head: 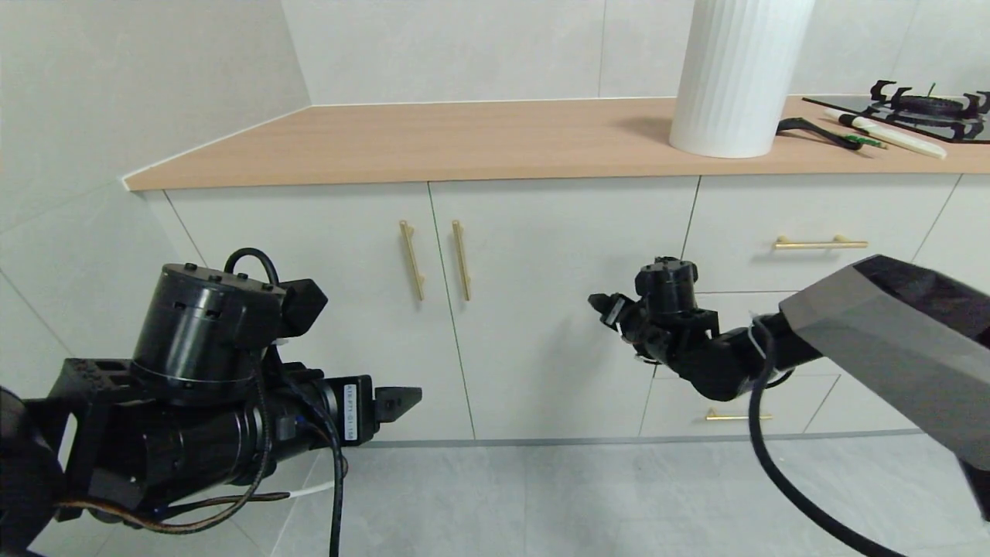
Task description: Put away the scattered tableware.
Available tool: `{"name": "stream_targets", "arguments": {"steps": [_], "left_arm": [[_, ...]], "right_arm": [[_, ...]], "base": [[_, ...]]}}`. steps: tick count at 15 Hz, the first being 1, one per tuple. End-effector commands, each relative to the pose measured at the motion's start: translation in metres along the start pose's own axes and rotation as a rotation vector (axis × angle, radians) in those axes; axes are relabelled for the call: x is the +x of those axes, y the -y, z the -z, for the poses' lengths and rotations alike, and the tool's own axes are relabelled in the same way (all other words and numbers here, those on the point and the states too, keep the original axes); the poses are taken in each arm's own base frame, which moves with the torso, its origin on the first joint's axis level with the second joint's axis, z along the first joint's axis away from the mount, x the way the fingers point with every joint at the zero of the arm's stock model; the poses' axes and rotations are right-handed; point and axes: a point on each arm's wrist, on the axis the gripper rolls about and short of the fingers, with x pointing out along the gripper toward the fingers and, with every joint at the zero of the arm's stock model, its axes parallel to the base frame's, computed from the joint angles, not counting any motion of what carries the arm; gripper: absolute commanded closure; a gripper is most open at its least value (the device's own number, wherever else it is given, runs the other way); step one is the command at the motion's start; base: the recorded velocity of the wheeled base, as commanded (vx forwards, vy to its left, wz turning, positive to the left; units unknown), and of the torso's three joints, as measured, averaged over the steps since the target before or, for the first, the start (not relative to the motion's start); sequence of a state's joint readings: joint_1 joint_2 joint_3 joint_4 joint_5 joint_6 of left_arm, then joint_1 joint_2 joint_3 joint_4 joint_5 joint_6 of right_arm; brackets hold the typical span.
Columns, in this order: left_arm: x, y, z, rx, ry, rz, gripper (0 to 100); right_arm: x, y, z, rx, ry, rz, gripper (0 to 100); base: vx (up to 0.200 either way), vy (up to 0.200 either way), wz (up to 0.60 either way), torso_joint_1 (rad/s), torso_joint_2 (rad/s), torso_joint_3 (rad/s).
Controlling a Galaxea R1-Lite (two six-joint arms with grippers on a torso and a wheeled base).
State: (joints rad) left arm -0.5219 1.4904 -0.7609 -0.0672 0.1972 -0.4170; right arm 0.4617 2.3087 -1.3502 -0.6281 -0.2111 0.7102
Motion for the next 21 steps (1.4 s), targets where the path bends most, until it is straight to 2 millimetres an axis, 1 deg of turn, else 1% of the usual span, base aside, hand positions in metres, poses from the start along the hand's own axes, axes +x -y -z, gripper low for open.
{"name": "stream_targets", "arguments": {"steps": [1,2,4,5,7,8,9,10,11,12,13,14,15,17,19,20,21], "left_arm": [[0.0,0.0,0.0,-0.001,0.001,0.0,0],[-0.001,0.0,0.0,-0.001,0.003,0.0,0],[-0.001,0.0,0.0,-0.001,0.004,0.001,0],[-0.001,-0.001,0.0,-0.001,0.002,-0.002,0],[-0.006,-0.002,-0.001,-0.006,0.022,-0.002,0],[-0.016,-0.004,-0.001,-0.011,0.049,-0.004,0],[-0.02,-0.006,-0.001,-0.014,0.058,-0.004,0],[-0.031,-0.013,0.0,-0.03,0.089,-0.01,0],[-0.037,-0.015,0.001,-0.035,0.103,-0.007,0],[-0.049,-0.02,0.006,-0.035,0.125,-0.006,0],[-0.055,-0.023,0.009,-0.025,0.14,-0.01,0],[-0.073,-0.032,0.019,0.008,0.188,-0.04,0],[-0.086,-0.038,0.026,0.026,0.229,-0.056,0],[-0.117,-0.058,0.04,0.045,0.341,-0.098,0],[-0.149,-0.073,0.057,0.073,0.471,-0.142,0],[-0.165,-0.079,0.066,0.092,0.544,-0.169,0],[-0.182,-0.083,0.076,0.124,0.603,-0.205,0]], "right_arm": [[-0.093,-0.013,-0.02,-0.002,-0.225,-0.286,0],[-0.104,-0.013,-0.024,-0.021,-0.235,-0.319,0],[-0.111,-0.014,-0.028,-0.085,-0.202,-0.316,0],[-0.12,-0.012,-0.031,-0.146,-0.165,-0.288,0],[-0.139,-0.013,-0.038,-0.203,-0.115,-0.279,0],[-0.16,-0.013,-0.046,-0.237,-0.07,-0.273,0],[-0.167,-0.012,-0.047,-0.251,-0.059,-0.268,0],[-0.193,-0.006,-0.053,-0.298,-0.018,-0.257,0],[-0.204,-0.003,-0.055,-0.312,0.003,-0.251,0],[-0.232,0.003,-0.061,-0.33,0.064,-0.224,0],[-0.245,0.007,-0.061,-0.34,0.087,-0.213,0],[-0.277,0.016,-0.063,-0.385,0.153,-0.2,0],[-0.299,0.023,-0.065,-0.411,0.2,-0.194,0],[-0.341,0.042,-0.067,-0.427,0.299,-0.142,0],[-0.386,0.063,-0.061,-0.458,0.355,-0.107,0],[-0.415,0.075,-0.054,-0.489,0.371,-0.102,0],[-0.438,0.089,-0.045,-0.538,0.378,-0.045,0]], "base": [[0.0,0.0,0.0,0.0,0.0,0.0],[0.0,0.0,0.0,0.0,0.0,0.0],[0.0,0.0,0.0,0.0,0.0,0.0],[0.0,0.0,0.0,0.0,0.0,0.0],[0.0,0.0,0.0,0.0,0.0,0.0],[0.0,0.0,0.0,0.0,0.0,0.0],[0.0,0.0,0.0,0.0,0.0,0.0],[0.0,0.0,0.0,0.0,0.0,0.0],[0.0,0.0,0.0,0.0,0.0,0.0],[0.0,0.0,0.0,0.0,0.0,0.0],[0.0,0.0,0.0,0.0,0.0,0.0],[0.0,0.0,0.0,0.0,0.0,0.0],[0.0,0.0,0.0,0.0,0.0,0.0],[0.0,0.0,0.0,0.0,0.0,0.0],[0.0,0.0,0.0,0.0,0.0,0.0],[0.0,0.0,0.0,0.0,0.0,0.0],[0.0,0.0,0.0,0.0,0.0,0.0]]}}
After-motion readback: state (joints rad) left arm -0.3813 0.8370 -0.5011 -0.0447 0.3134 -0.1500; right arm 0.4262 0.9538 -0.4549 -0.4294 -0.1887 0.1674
